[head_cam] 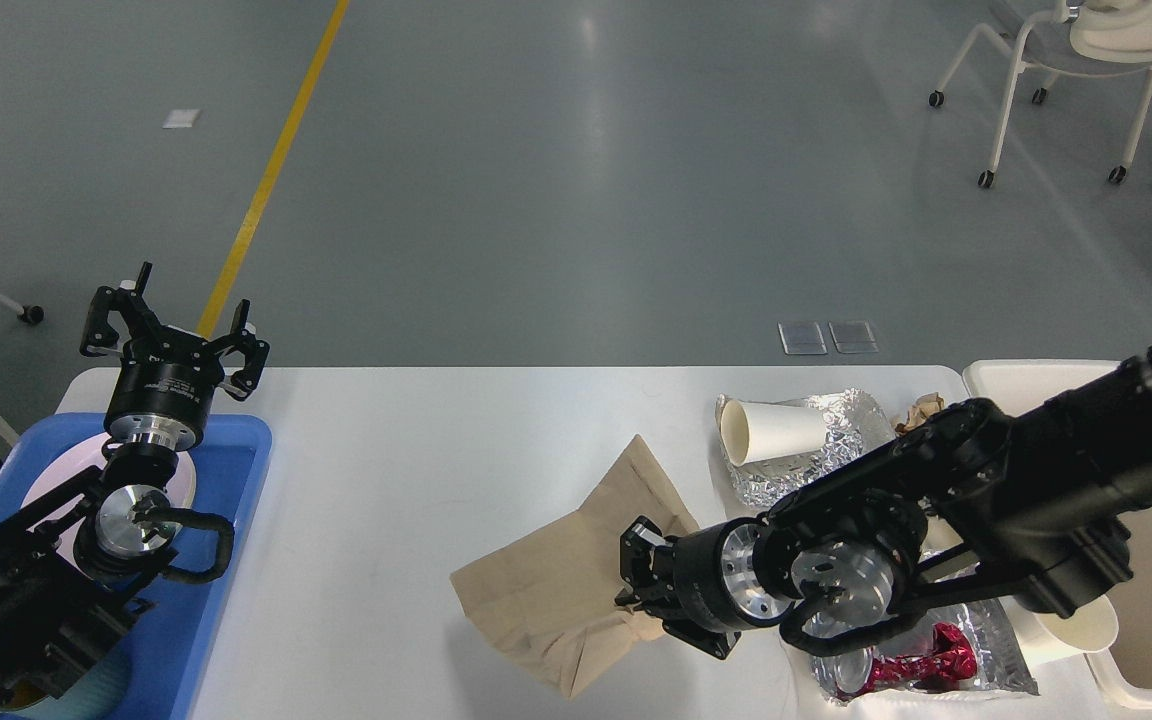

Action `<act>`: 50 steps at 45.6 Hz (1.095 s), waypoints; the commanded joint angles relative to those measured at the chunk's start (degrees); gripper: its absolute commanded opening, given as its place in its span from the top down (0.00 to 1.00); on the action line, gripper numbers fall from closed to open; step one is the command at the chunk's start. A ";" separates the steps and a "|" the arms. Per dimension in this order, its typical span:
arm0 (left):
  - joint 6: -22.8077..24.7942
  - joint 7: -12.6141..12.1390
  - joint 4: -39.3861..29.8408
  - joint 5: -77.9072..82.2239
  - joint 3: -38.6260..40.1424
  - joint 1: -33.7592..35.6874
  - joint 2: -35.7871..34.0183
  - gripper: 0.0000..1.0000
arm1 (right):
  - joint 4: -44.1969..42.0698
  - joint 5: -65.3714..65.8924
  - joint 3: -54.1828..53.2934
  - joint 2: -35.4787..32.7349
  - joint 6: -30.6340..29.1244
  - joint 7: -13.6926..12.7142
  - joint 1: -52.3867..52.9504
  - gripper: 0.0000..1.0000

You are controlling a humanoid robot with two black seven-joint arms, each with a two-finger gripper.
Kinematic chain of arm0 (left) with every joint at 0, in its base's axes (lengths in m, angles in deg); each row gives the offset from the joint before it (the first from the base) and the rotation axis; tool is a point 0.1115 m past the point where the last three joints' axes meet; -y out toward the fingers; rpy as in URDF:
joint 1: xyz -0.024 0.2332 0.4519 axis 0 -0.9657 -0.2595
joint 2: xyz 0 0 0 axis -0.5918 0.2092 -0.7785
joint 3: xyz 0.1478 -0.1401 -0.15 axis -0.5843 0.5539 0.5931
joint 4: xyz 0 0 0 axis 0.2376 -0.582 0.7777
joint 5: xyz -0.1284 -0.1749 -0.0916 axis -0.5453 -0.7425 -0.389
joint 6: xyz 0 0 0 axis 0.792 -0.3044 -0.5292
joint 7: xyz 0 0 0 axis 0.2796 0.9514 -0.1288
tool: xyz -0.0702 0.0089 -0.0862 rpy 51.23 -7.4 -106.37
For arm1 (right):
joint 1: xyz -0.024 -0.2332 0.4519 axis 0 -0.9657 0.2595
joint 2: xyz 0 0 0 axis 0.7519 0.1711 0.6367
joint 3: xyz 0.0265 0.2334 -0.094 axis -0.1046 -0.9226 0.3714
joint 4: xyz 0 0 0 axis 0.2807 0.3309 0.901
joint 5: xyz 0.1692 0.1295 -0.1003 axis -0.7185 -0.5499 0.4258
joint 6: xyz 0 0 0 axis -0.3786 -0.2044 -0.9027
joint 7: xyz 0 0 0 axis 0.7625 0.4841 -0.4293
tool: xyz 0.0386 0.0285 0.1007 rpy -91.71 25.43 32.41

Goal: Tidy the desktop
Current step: 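Lift the second paper bag with the right gripper into the white bin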

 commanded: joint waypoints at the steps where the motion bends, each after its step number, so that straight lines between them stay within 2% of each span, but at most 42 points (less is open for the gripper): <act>1: 0.00 0.00 0.00 0.00 0.00 0.08 0.00 0.03 | 1.39 5.20 0.91 -4.46 -10.19 -0.01 9.23 1.00; 6: 0.00 0.00 0.00 0.00 0.00 0.00 0.00 0.03 | 0.53 13.27 5.12 -5.87 -17.32 -0.10 17.67 1.00; 12: 0.00 0.00 0.00 0.00 0.00 0.00 0.00 0.03 | -1.22 29.35 12.06 -5.96 -23.91 -0.01 26.11 1.00; 17: 0.00 0.00 0.00 0.00 0.00 0.00 0.00 0.03 | -1.31 38.15 15.67 -6.22 -29.54 0.08 29.46 1.00; 24: 0.00 0.00 0.00 0.00 0.00 0.00 0.00 0.03 | -0.61 43.88 17.52 -7.01 -36.22 0.34 32.01 1.00; 38: 0.00 0.00 0.00 0.00 0.00 0.08 0.00 0.03 | -3.06 43.88 18.05 -7.98 -33.33 0.08 31.92 1.00; 44: 0.00 0.00 0.00 0.00 0.00 0.08 0.00 0.03 | -12.72 43.71 21.56 -9.21 -31.75 0.17 28.59 1.00; 50: 0.00 0.00 0.00 0.00 0.00 0.00 0.00 0.03 | -27.83 43.44 23.32 -9.82 -30.17 0.08 18.50 1.00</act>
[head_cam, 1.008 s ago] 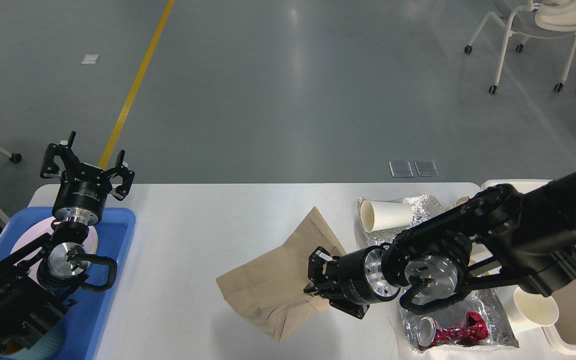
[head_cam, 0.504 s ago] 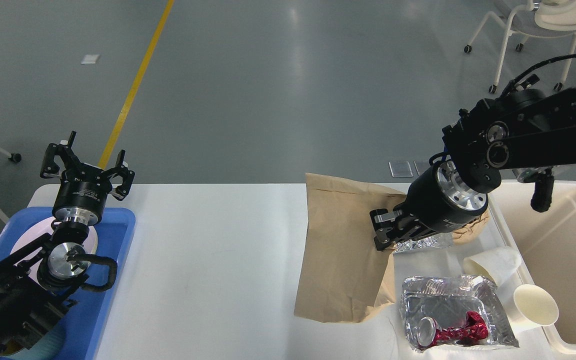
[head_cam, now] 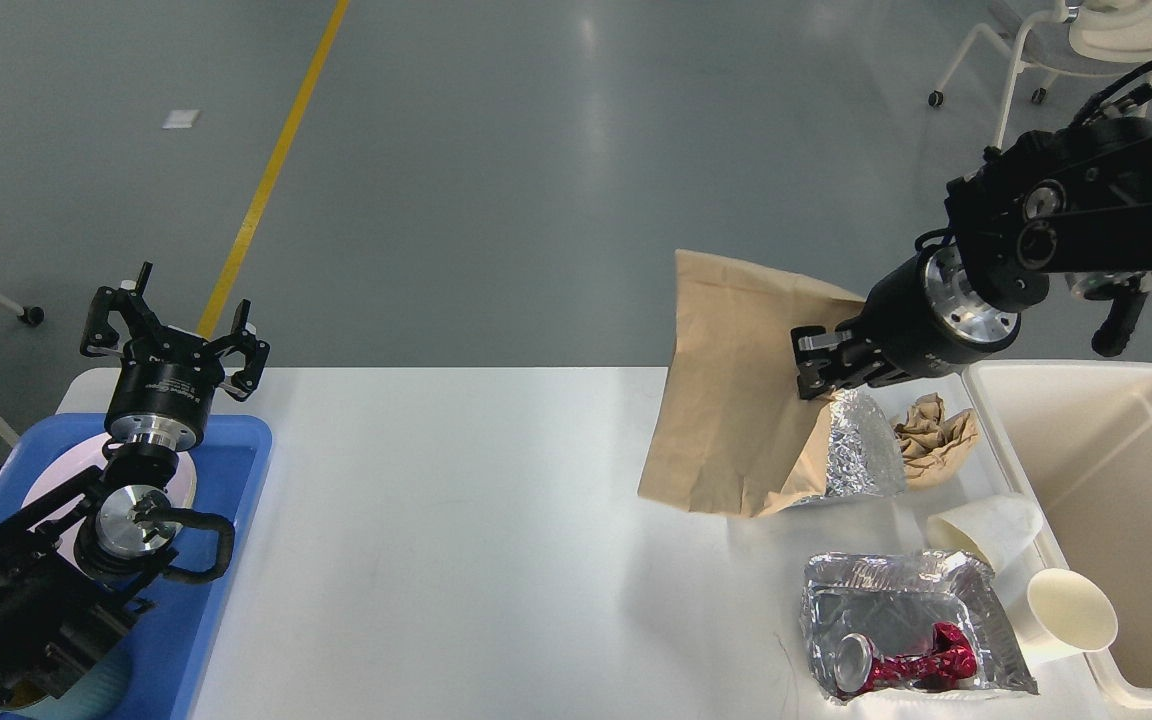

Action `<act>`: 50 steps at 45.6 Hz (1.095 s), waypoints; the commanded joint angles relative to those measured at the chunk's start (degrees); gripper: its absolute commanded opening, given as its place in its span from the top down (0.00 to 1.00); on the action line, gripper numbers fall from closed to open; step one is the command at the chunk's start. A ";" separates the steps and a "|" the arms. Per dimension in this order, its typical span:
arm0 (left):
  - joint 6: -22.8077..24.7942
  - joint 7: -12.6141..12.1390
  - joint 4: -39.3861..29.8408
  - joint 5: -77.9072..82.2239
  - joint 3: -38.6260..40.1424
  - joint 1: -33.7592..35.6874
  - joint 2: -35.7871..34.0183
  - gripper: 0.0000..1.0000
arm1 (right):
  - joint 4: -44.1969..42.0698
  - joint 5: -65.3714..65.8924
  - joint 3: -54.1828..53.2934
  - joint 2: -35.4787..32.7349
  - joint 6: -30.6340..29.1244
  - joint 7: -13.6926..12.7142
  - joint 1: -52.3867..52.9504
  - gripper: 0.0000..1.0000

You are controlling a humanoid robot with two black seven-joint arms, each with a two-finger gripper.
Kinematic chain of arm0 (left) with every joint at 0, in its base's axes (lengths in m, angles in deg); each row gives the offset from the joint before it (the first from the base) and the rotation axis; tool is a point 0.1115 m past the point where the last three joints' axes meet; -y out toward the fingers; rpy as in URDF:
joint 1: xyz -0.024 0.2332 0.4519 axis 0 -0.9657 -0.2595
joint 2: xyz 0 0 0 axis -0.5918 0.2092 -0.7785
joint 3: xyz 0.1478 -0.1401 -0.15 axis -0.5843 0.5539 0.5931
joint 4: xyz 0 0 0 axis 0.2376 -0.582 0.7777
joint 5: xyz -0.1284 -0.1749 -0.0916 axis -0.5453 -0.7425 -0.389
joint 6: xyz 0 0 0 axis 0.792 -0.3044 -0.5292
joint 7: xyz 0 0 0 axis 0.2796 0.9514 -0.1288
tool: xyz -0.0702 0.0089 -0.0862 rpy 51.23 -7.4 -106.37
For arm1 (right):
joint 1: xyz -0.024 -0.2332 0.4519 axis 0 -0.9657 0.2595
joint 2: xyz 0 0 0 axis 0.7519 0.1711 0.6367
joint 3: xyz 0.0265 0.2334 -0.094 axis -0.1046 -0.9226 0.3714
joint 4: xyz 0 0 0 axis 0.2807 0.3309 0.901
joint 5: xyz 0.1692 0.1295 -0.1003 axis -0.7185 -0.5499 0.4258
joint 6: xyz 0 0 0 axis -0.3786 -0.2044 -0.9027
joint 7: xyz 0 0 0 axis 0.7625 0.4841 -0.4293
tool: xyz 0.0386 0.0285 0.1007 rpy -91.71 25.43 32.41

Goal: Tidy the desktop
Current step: 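Lift the second paper bag with the right gripper into the white bin, then release the bag in the bin and raise the right gripper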

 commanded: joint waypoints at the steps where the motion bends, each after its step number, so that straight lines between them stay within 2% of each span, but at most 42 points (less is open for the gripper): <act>1: 0.00 0.00 0.00 0.00 0.00 0.00 0.00 0.03 | -15.32 -0.22 1.47 -0.97 2.04 -0.01 -10.01 1.00; 7: 0.00 0.00 0.00 0.00 0.00 0.00 0.00 0.03 | -30.00 -2.06 1.55 -2.38 6.78 -0.10 -23.10 1.00; 15: 0.00 0.00 0.00 0.00 0.00 0.00 0.00 0.03 | -38.10 -6.37 2.96 -3.96 13.38 -0.10 -32.52 1.00; 22: 0.00 0.00 0.00 0.00 0.00 0.00 0.00 0.03 | -54.52 -8.92 2.96 -3.09 21.46 -0.27 -48.94 1.00; 28: 0.00 0.00 0.00 0.00 0.00 0.00 0.00 0.03 | -64.46 -9.97 3.22 -2.30 24.81 -0.71 -58.18 1.00; 35: 0.00 0.00 0.00 0.00 0.00 0.00 0.00 0.03 | -71.33 -10.32 2.70 -2.12 25.60 -1.06 -63.90 1.00; 43: 0.00 0.00 0.00 0.00 0.00 0.00 0.09 0.03 | -71.59 -10.41 2.17 -1.94 29.11 -2.03 -65.40 1.00; 50: 0.00 0.00 0.00 0.00 0.00 0.00 0.09 0.03 | -71.59 -10.33 2.26 -2.38 29.38 -2.29 -66.54 1.00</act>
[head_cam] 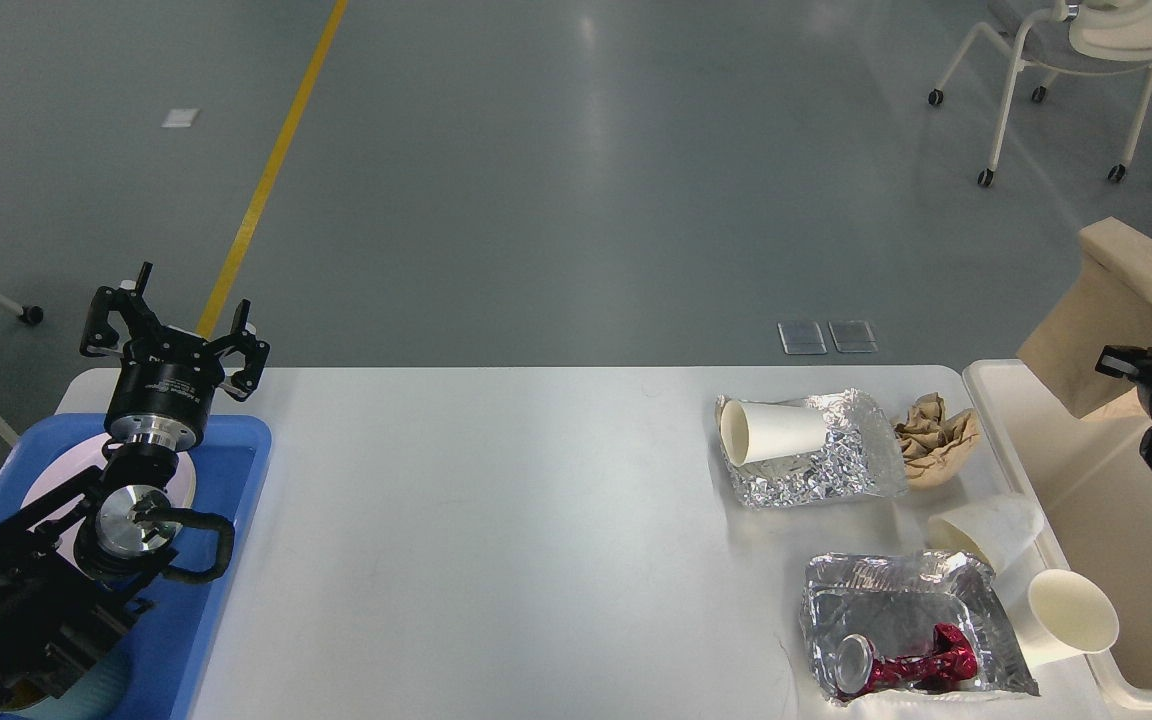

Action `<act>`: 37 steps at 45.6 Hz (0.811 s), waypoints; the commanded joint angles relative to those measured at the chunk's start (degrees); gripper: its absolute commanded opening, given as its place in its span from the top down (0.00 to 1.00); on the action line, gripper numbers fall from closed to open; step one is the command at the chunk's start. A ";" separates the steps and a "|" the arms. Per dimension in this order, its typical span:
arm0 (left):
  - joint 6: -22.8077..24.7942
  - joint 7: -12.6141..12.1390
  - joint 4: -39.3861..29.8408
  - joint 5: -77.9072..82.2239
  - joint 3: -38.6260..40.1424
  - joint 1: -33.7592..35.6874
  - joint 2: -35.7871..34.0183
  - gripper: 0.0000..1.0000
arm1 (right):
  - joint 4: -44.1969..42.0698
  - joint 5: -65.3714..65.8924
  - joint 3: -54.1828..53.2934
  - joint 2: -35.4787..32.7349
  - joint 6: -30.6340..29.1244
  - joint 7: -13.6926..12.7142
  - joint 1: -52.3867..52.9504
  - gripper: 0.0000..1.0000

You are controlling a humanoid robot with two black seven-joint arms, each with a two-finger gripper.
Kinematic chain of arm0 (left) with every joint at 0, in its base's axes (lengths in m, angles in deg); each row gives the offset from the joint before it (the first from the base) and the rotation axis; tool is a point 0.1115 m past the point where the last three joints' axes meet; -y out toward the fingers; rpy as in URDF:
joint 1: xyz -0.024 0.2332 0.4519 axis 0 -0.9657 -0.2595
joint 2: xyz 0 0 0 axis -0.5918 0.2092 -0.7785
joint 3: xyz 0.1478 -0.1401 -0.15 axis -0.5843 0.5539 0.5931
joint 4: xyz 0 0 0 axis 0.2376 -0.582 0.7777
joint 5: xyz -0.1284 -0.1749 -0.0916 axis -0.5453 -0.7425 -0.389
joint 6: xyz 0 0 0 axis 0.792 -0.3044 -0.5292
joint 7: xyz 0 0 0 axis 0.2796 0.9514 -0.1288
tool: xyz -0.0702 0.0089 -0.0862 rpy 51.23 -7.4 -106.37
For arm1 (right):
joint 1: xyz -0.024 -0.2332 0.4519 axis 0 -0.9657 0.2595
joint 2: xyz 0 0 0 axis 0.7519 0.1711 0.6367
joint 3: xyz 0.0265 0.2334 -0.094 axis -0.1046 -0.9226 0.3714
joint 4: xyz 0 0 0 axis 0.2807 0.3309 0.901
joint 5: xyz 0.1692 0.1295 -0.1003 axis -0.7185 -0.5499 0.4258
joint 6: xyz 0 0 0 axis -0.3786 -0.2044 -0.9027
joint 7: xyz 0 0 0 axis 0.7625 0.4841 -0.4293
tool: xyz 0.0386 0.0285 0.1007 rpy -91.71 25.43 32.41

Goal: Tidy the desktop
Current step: 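Release the bag in the bin and raise the right gripper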

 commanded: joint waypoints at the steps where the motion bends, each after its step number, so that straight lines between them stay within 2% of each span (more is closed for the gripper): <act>1: 0.00 0.00 0.00 0.00 0.00 -0.01 0.00 0.03 | 0.00 0.08 0.08 -0.39 0.30 -0.16 -0.98 1.00; 11: 0.00 0.00 0.00 0.00 0.00 -0.01 0.00 0.03 | 0.26 0.34 0.79 -0.04 -0.32 -0.33 -1.86 1.00; 12: 0.00 0.00 0.00 0.00 0.00 -0.01 0.00 0.03 | 0.35 0.43 0.87 -0.03 -0.67 -0.33 -1.86 0.75; 13: 0.00 0.00 0.00 0.00 0.00 -0.01 0.00 0.03 | 0.35 0.43 0.87 -0.03 -0.76 -0.33 -1.86 0.16; 14: 0.00 0.00 0.00 0.00 0.00 -0.01 0.00 0.03 | 0.53 0.43 0.96 -0.03 -1.02 -0.33 -1.86 0.00; 15: 0.00 0.00 0.00 0.00 0.00 -0.01 0.00 0.03 | 0.44 0.43 0.88 -0.03 -1.11 -0.24 -1.86 0.08; 16: 0.00 0.00 0.00 0.00 0.00 -0.01 0.00 0.03 | 0.53 0.43 0.87 -0.03 -1.20 -0.24 -1.86 0.00; 31: 0.00 0.00 0.00 0.00 0.00 -0.01 0.00 0.03 | 1.14 0.25 0.61 1.02 -1.29 -0.24 -0.72 0.00; 37: 0.00 0.00 0.00 0.00 0.00 -0.01 0.00 0.03 | 7.11 0.25 0.44 1.11 -1.72 -0.24 4.63 0.00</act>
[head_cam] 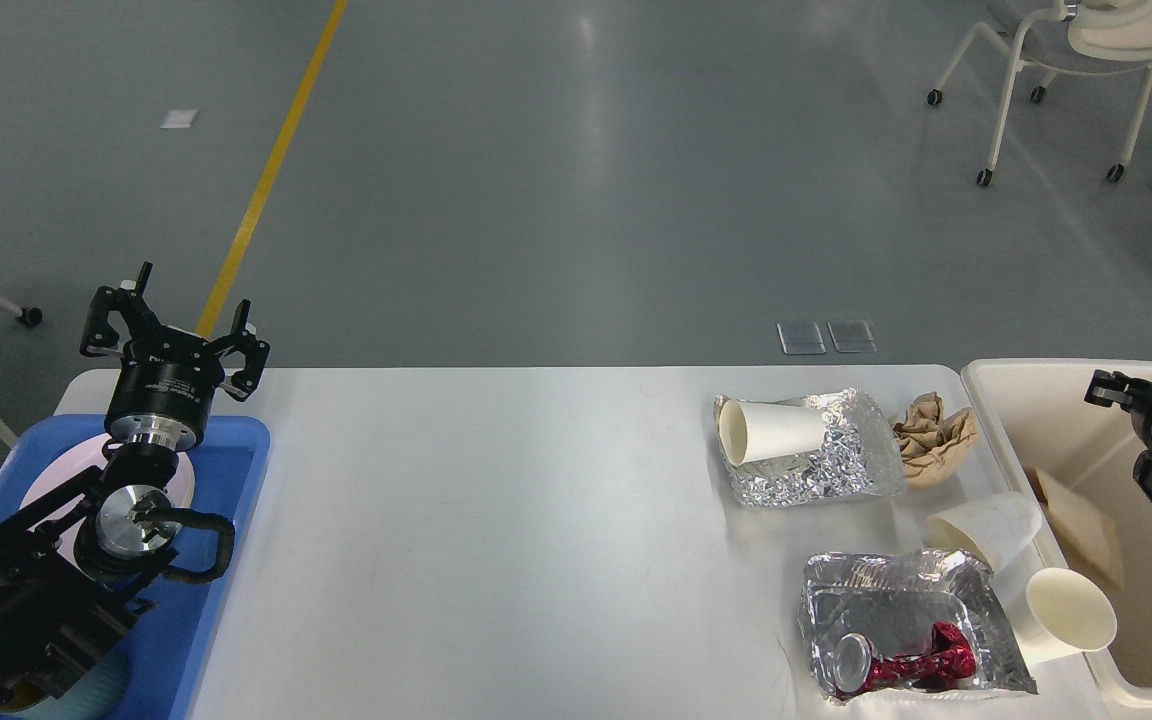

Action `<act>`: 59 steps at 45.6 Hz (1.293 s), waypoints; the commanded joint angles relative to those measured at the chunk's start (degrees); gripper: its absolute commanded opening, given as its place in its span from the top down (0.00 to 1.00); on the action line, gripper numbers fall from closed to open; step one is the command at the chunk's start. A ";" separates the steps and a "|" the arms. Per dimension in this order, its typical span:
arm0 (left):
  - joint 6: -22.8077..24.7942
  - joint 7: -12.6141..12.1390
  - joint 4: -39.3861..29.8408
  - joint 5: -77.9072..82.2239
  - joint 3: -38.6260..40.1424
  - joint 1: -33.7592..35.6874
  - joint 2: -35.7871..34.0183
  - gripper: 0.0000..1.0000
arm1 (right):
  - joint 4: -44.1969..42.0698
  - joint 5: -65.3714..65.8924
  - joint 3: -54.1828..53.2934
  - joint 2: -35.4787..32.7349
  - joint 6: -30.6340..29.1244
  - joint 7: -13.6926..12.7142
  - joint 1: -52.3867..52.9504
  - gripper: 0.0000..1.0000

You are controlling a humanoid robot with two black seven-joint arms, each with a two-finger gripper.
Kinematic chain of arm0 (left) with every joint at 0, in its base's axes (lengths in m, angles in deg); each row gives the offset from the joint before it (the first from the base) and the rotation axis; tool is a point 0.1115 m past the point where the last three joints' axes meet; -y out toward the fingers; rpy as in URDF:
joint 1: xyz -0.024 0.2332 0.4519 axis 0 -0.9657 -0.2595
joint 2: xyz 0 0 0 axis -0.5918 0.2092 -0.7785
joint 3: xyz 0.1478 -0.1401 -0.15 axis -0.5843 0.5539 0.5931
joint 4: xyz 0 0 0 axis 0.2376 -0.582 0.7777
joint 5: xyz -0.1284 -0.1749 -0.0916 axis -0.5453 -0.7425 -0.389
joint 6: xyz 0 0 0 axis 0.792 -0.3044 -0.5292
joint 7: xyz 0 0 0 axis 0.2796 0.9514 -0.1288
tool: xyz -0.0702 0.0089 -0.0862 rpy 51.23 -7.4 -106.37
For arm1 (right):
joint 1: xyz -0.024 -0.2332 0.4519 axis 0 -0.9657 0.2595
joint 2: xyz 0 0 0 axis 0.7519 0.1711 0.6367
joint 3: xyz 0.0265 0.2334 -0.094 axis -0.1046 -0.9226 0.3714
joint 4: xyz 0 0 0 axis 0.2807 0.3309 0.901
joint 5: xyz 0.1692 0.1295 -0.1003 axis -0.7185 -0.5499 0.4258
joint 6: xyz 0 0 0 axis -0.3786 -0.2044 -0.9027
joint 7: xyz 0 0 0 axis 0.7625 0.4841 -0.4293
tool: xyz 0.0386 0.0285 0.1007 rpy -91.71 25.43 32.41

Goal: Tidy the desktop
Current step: 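Release the bag in the bin and raise the right gripper, then lower the right gripper onto the foil tray holding the red can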

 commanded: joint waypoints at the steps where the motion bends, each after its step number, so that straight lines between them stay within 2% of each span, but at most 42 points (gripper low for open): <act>1: 0.00 0.00 0.00 0.00 0.00 0.00 -0.01 0.03 | 6.44 -0.01 -0.19 0.07 -0.50 0.11 6.27 0.00; 9: 0.00 0.00 0.00 0.00 0.00 0.00 -0.01 0.03 | 19.97 -0.01 0.16 1.91 -2.79 0.20 21.03 0.00; 15: 0.00 0.00 0.00 0.00 0.00 0.08 -0.01 0.03 | 34.29 0.08 0.43 3.67 -5.42 0.29 33.60 0.00; 25: 0.00 0.00 0.00 0.00 0.00 0.00 -0.01 0.03 | 59.08 0.78 0.17 6.74 -15.88 0.82 53.46 0.00; 33: 0.00 0.00 0.00 0.00 0.00 0.00 -0.01 0.03 | 73.06 1.22 -0.18 11.40 -24.05 0.82 63.58 0.00; 38: 0.00 0.00 0.00 0.00 0.00 0.08 -0.01 0.03 | 80.89 0.87 -1.94 14.39 -24.24 0.47 66.40 0.00; 42: 0.00 0.00 0.00 0.00 0.00 0.00 -0.01 0.03 | 81.43 -0.53 -3.09 14.39 -22.83 0.38 65.26 0.00; 48: 0.00 0.00 0.00 0.00 0.00 0.00 -0.01 0.03 | 78.09 -5.10 -2.91 12.46 -17.13 -0.06 58.33 0.00; 59: 0.00 0.00 0.00 0.00 0.00 0.00 -0.01 0.03 | 63.51 -26.53 -2.21 12.90 -7.54 -1.82 41.72 0.00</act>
